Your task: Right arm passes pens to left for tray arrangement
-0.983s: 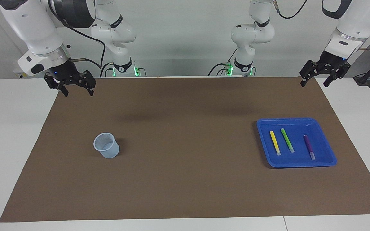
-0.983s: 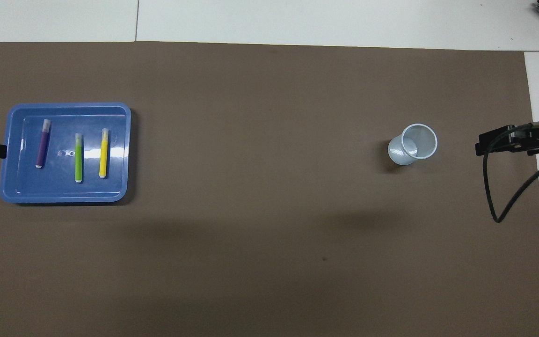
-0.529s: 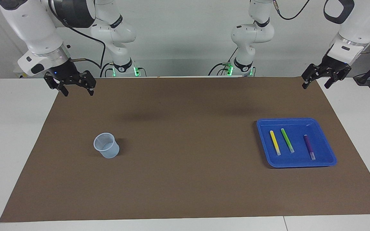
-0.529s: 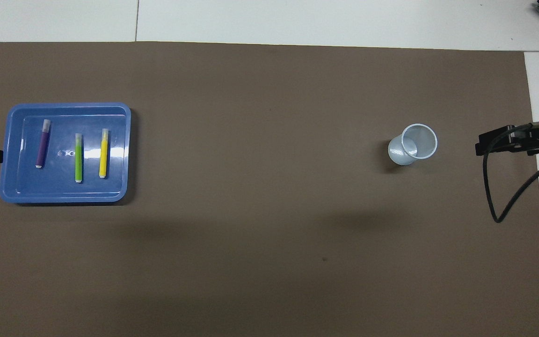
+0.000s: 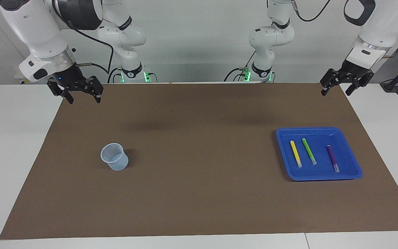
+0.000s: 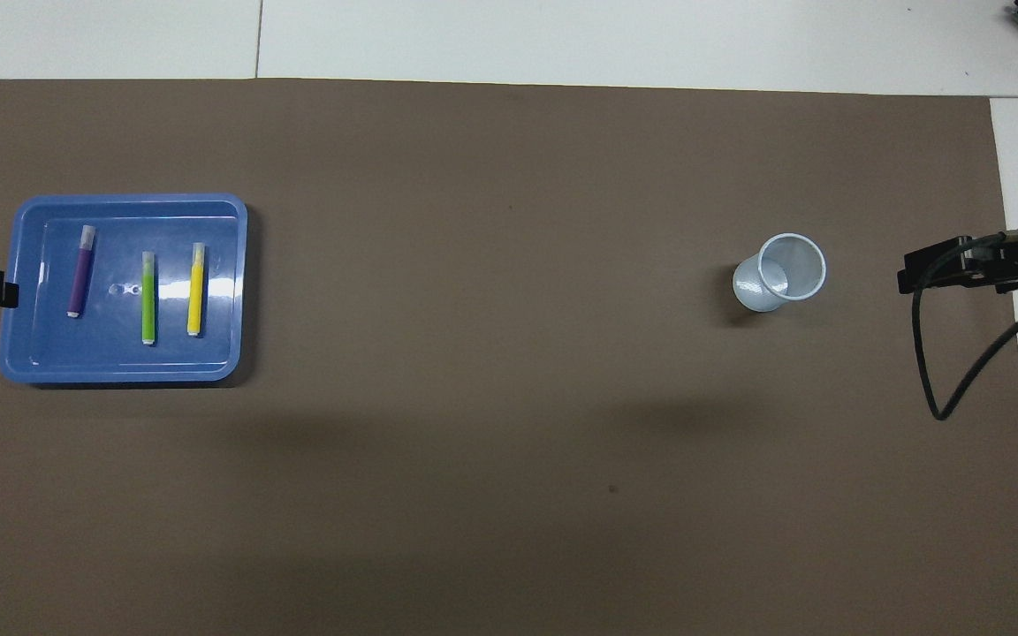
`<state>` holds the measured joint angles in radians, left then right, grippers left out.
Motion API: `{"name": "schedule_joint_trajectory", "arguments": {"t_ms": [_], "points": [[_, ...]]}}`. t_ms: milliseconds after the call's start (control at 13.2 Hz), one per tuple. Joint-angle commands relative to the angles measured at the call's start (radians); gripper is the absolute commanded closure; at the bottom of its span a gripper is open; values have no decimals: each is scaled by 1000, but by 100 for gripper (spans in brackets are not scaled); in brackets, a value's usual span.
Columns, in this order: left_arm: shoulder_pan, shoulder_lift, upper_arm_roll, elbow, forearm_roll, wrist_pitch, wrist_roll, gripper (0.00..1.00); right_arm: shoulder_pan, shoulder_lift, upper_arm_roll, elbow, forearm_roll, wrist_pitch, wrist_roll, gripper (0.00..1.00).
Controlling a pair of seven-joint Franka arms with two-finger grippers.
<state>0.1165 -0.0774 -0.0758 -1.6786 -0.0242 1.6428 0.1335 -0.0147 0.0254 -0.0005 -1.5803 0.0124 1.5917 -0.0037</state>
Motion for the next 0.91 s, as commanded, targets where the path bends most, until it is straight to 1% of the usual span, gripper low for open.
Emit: {"name": "schedule_joint_trajectory", "arguments": {"t_ms": [0,151,227,529,756,832], "points": [[-24,13,-4,33,29,-55,-17,0,-2,-22,0,-26,15,17,-2,0],[-17,-21,-1,-16,29,-73,-21,0,-2,-22,0,-26,15,17,-2,0],[-15,-22,1,-19,29,-98,-21,0,-2,-22,0,-26,15,17,-2,0],[-18,-22,2,-18,29,-104,-20,0,-1,-21,2,-24,15,17,-1,0],[-46,-38,-16,32,30,-124,-25,0,-1,-21,4,-24,15,17,-1,0],[-46,-41,-21,27,30,-112,-22,0,-1,-21,4,-24,15,17,-1,0]]}}
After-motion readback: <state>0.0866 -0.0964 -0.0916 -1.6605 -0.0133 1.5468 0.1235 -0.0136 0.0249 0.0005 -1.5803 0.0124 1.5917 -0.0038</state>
